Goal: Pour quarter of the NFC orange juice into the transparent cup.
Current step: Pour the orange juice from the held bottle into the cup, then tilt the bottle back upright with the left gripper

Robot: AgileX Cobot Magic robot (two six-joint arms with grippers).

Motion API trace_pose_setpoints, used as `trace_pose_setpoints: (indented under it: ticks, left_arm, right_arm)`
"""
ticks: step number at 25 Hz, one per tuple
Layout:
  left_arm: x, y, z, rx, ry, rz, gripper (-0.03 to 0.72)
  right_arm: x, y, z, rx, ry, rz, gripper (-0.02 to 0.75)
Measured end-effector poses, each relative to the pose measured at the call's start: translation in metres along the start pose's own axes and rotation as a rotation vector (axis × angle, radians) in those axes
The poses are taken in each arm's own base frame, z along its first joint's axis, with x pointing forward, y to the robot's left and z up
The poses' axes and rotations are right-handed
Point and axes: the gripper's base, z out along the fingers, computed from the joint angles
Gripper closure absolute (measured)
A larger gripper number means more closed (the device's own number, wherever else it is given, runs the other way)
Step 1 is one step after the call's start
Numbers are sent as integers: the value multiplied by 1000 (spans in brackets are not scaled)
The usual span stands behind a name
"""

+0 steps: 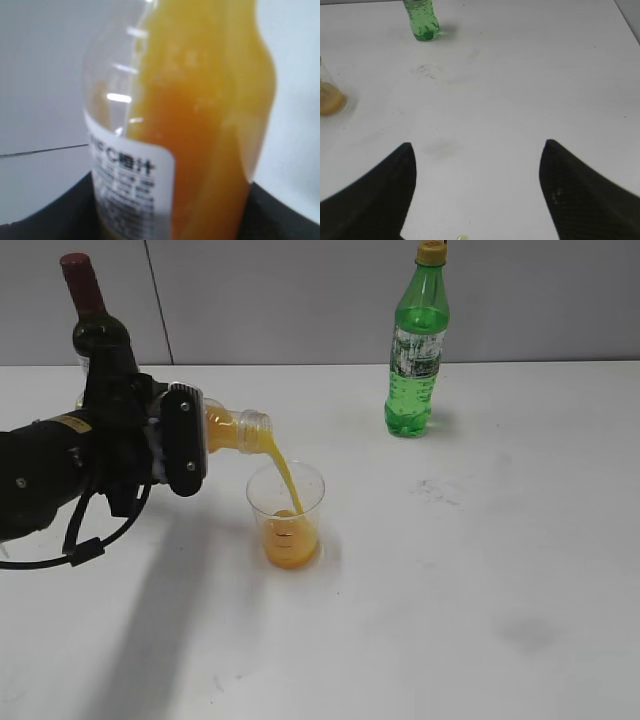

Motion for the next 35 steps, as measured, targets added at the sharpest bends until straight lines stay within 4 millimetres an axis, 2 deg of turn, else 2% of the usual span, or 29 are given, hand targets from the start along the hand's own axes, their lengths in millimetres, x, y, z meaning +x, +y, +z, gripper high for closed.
trace_pose_setpoints:
  ticks: [24,26,31,35]
  left_arm:
    - [1,2,0,-26,10,-9,217]
    - [0,0,0,-3,1,-100,217]
    - [-5,-9,-1,104,-29,-457,217]
    - [-9,-6,-1,102,-64,-714,217]
  right_arm:
    - [0,0,0,0,0,0,148]
    - [0,0,0,0,0,0,148]
    - [0,0,0,0,0,0,148]
    - [0,0,0,0,0,0,148]
